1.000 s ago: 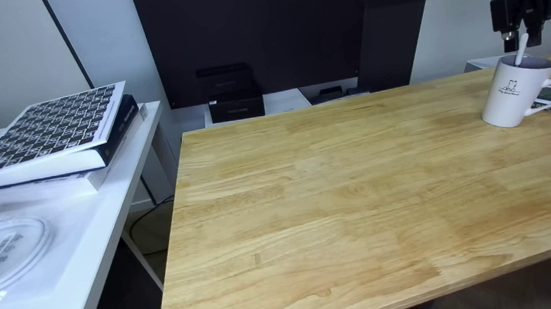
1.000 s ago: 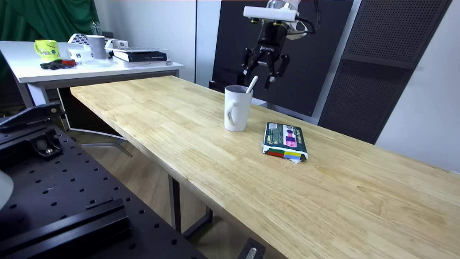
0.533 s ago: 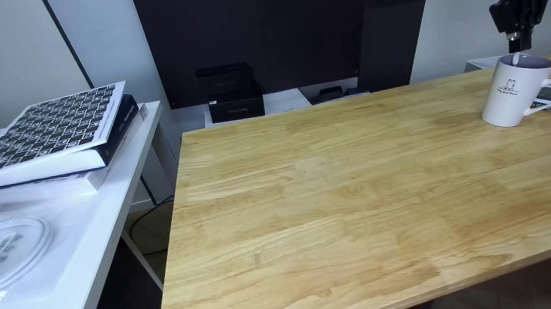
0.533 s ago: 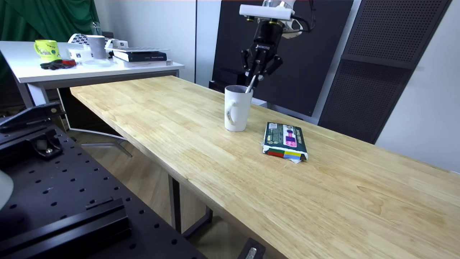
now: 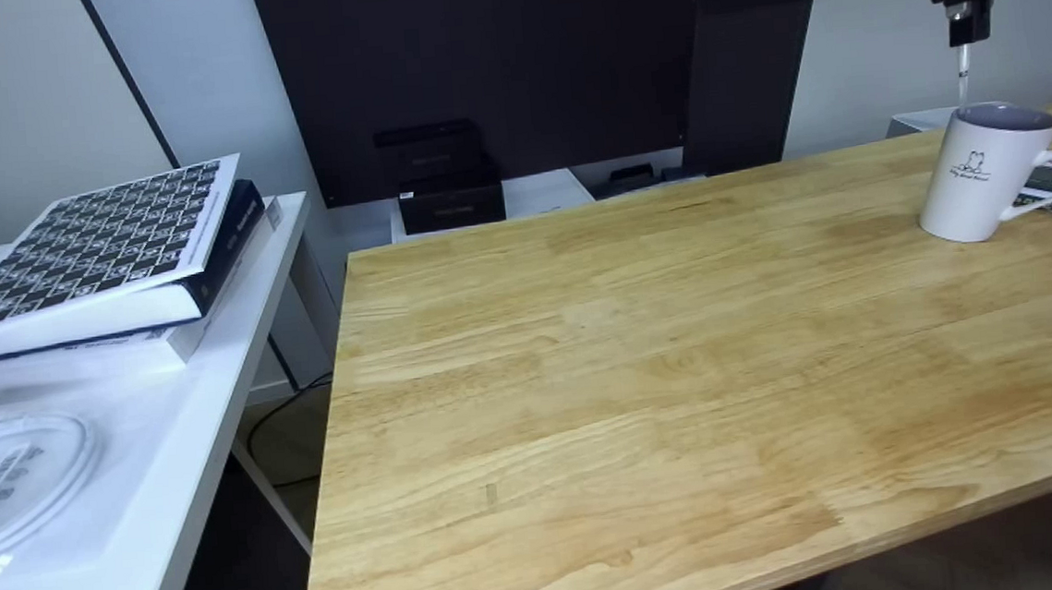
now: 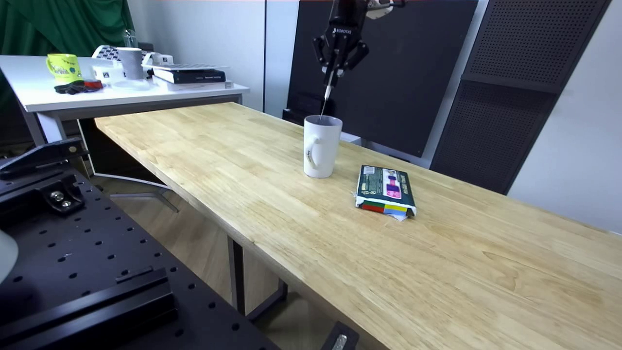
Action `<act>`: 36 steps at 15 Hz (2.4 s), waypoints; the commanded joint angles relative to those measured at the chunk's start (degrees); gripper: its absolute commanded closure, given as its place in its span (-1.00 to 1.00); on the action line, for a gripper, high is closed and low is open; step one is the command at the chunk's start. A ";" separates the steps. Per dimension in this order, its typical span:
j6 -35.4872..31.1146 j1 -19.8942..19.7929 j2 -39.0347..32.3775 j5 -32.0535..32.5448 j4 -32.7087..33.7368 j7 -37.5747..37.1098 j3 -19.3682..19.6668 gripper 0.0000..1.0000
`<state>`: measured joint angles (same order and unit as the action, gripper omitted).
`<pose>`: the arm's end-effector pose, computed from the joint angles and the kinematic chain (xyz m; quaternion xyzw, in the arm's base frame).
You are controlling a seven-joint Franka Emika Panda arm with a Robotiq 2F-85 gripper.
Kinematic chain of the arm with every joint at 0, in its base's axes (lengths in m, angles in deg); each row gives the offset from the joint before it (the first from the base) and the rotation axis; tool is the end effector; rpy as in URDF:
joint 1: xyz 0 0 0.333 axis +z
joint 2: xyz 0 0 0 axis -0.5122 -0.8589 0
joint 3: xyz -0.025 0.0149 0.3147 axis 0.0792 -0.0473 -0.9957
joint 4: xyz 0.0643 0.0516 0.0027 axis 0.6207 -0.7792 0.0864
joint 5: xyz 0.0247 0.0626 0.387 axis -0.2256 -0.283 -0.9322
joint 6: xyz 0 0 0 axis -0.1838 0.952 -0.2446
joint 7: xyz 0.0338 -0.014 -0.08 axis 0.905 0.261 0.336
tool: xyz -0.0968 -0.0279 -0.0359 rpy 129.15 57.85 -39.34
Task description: Put the spoon in the mug on the table
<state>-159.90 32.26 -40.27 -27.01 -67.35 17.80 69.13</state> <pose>0.6599 0.0175 0.2635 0.9834 0.0802 -0.1628 0.0045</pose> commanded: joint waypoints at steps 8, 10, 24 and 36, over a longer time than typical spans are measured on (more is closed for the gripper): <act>14.02 -3.84 4.97 -6.53 5.65 16.08 -4.33 0.93; 15.47 -3.99 3.11 -7.33 5.88 18.29 -4.57 0.93; 5.99 2.45 -9.02 1.63 -1.08 18.66 -7.22 0.93; -2.78 1.11 -1.59 -5.53 -1.97 8.72 -7.26 -1.00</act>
<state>-162.04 34.76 -46.18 -29.13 -68.26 31.31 62.26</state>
